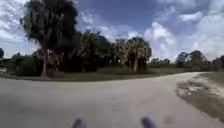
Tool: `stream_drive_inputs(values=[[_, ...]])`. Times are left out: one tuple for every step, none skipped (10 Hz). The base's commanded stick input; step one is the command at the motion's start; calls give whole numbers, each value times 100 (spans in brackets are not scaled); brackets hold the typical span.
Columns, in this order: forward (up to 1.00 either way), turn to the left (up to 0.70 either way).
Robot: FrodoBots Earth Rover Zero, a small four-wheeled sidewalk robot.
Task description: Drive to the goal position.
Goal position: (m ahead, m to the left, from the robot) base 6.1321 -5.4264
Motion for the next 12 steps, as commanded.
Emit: stream_drive_inputs(values=[[69,-2],[69,-13],[69,-27],[69,-30],[69,-30],[69,-30],[69,-30],[69,-30],[69,-30],[69,1],[69,3],[69,3]])
